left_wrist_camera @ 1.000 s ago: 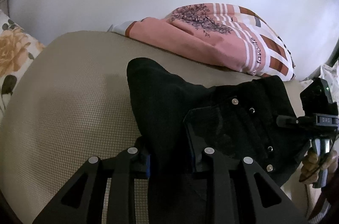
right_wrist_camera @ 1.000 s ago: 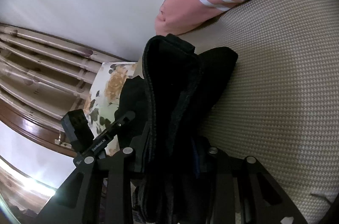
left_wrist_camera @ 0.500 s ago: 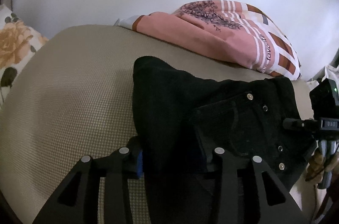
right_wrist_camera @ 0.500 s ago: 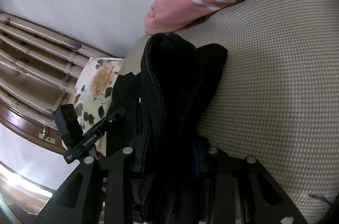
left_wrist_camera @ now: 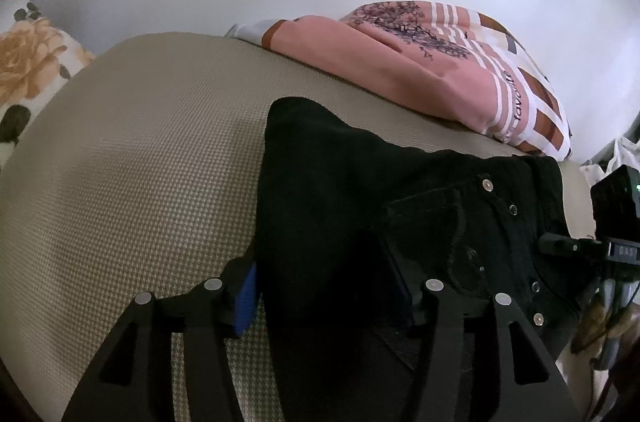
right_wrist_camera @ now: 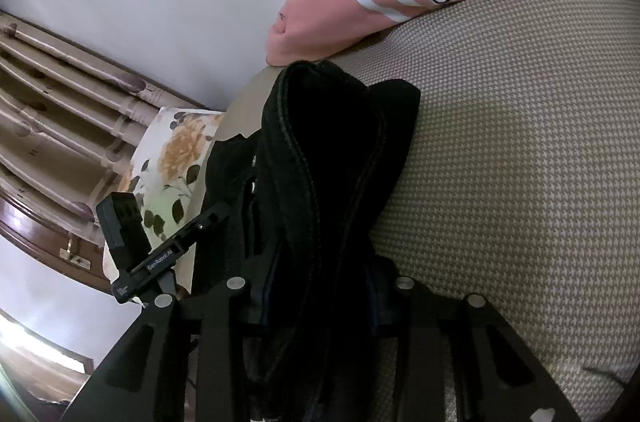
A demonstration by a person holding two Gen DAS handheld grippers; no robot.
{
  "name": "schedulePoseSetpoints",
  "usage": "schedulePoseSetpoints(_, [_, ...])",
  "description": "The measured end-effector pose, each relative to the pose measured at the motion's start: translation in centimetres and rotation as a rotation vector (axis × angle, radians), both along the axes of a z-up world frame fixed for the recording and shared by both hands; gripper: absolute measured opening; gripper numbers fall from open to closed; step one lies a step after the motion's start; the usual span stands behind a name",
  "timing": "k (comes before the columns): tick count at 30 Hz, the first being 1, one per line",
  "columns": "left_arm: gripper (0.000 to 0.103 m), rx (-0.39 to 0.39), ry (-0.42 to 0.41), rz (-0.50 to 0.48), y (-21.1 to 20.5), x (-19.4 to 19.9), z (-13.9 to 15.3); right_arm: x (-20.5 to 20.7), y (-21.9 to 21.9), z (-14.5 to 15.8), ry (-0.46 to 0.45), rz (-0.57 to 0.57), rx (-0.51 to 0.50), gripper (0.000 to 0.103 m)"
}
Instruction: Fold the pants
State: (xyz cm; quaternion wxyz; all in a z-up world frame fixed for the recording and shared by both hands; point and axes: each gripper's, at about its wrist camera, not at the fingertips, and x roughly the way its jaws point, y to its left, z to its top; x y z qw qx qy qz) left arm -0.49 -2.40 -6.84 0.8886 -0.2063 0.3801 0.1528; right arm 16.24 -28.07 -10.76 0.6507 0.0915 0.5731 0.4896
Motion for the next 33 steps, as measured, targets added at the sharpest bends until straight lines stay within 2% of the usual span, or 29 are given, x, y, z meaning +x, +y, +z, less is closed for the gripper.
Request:
schedulePoseSetpoints(10, [0.059,0.004,-0.002,0.007,0.0,0.1,0.0,-0.3,0.4,-0.1,-0.005,-0.013,-0.001,0.035])
schedulePoseSetpoints(16, [0.062,0.035,0.003,0.021,-0.2,0.2,0.0,-0.5,0.4,0.0,-0.024,-0.027,-0.008,0.037])
schedulePoseSetpoints(19, [0.064,0.039,0.003,0.032,-0.2,0.0,0.0,-0.8,0.5,0.4,-0.058,-0.040,-0.026,0.040])
schedulePoseSetpoints(24, [0.072,0.052,0.013,0.060,-0.1,-0.3,0.0,-2.4,1.1,1.6,-0.172,-0.082,-0.083,0.044])
schedulePoseSetpoints(31, [0.085,0.080,0.041,0.100,-0.1,-0.3,0.0,-3.3,0.5,2.9,-0.215,-0.173,-0.102,0.052])
schedulePoseSetpoints(33, [0.087,0.088,0.047,0.109,-0.1,-0.3,0.0,-3.7,0.0,3.6,-0.255,-0.195,-0.106,0.055])
